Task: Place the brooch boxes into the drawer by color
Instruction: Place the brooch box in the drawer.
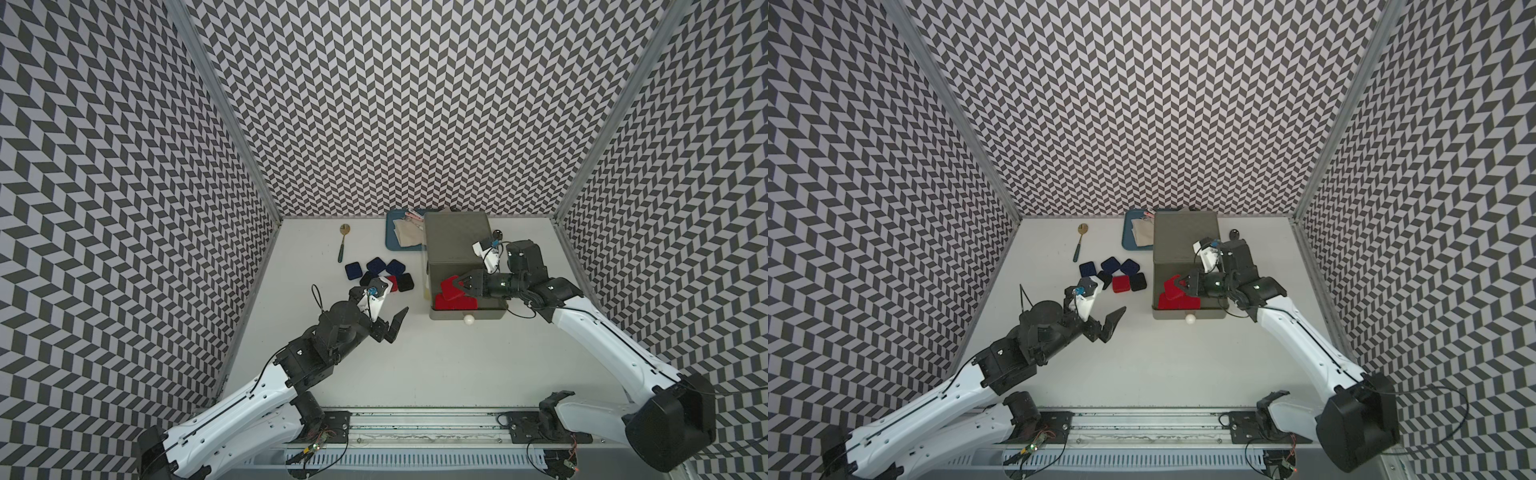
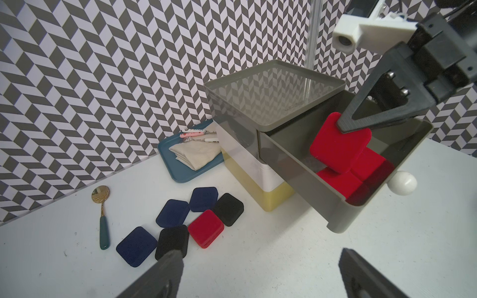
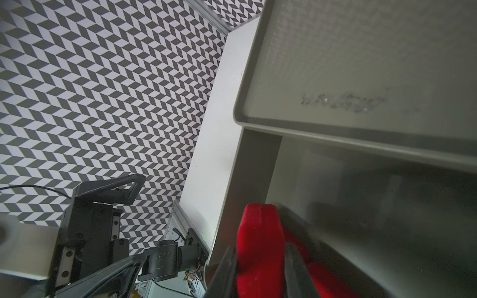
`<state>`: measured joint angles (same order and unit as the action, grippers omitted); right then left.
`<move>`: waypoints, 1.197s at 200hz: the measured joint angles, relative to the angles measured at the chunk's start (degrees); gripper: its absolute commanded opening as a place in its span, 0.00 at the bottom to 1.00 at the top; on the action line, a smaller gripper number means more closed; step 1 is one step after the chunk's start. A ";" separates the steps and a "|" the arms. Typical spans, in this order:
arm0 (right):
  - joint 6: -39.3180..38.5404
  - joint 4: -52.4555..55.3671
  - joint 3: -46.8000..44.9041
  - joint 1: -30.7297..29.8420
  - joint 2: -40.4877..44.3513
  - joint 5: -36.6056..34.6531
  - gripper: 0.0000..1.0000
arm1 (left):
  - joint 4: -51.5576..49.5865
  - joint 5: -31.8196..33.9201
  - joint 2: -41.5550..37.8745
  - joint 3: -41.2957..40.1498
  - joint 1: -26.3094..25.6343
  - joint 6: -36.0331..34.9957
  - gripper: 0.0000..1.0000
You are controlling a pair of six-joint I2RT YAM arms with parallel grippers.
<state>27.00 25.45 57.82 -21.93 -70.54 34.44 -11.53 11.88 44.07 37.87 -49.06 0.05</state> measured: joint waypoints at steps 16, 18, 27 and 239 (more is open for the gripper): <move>0.17 -0.04 0.28 0.00 0.33 0.44 0.16 | -0.02 -0.17 0.20 0.02 0.09 0.00 1.00; 0.26 -0.04 0.35 0.00 0.35 0.46 0.16 | -0.02 -0.20 0.20 0.00 0.09 0.00 1.00; 0.46 -0.09 0.76 0.00 0.46 0.72 0.16 | 0.00 -0.20 0.20 0.00 0.09 0.00 1.00; 3.06 -8.00 -0.37 0.00 -4.59 0.48 0.15 | 0.20 -0.66 0.83 0.02 0.35 -0.02 1.00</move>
<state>30.06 17.45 57.45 -21.93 -75.13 34.92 -11.33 11.22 44.91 37.89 -48.71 0.03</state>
